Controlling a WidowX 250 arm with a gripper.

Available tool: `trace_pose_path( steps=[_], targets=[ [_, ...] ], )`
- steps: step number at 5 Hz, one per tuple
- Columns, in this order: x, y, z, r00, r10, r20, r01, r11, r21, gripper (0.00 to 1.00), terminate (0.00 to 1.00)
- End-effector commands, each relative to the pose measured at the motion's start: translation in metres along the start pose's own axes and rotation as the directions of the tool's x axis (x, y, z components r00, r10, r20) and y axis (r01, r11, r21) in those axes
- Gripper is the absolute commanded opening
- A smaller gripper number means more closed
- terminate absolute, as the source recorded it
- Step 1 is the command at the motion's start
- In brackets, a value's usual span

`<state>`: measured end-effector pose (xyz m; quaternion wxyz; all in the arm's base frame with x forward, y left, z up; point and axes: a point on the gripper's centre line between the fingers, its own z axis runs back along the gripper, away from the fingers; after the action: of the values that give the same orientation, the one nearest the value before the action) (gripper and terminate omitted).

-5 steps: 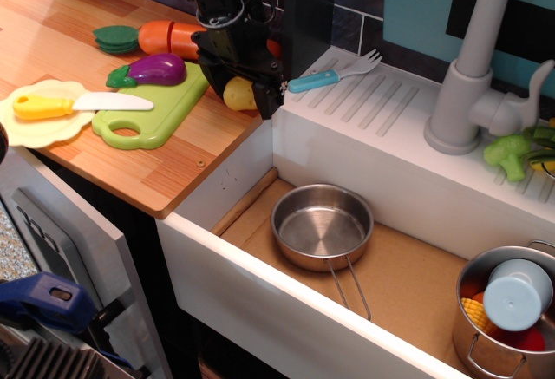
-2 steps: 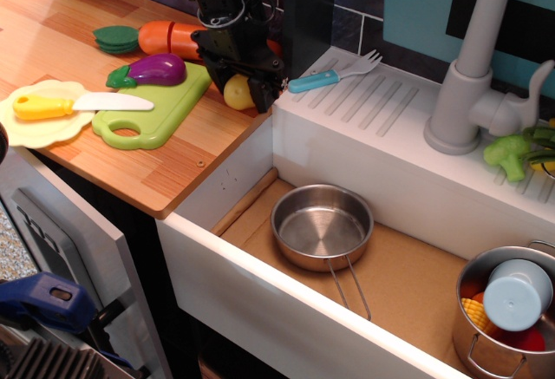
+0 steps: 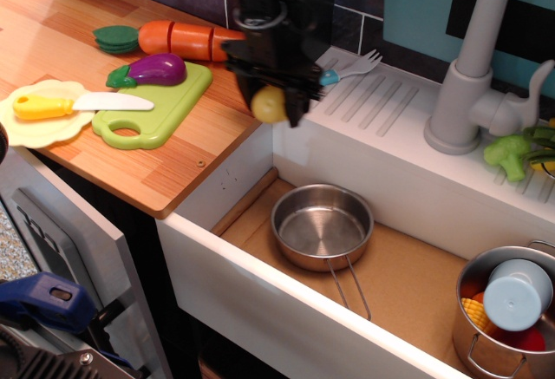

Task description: Put potato in pot or pan

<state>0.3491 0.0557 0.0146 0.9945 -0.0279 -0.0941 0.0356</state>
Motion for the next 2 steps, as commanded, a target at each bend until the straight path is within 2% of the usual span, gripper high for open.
trace_pose_path(
  steps=[1, 2],
  targets=[
    [0.001, -0.031, 0.013, 0.993, 0.093, 0.078, -0.09, 0.995, -0.04, 1.0, 0.0],
    [-0.007, -0.042, 0.004, 0.989, 0.13, 0.073, -0.124, 0.989, -0.076, 1.0, 0.0]
  ],
)
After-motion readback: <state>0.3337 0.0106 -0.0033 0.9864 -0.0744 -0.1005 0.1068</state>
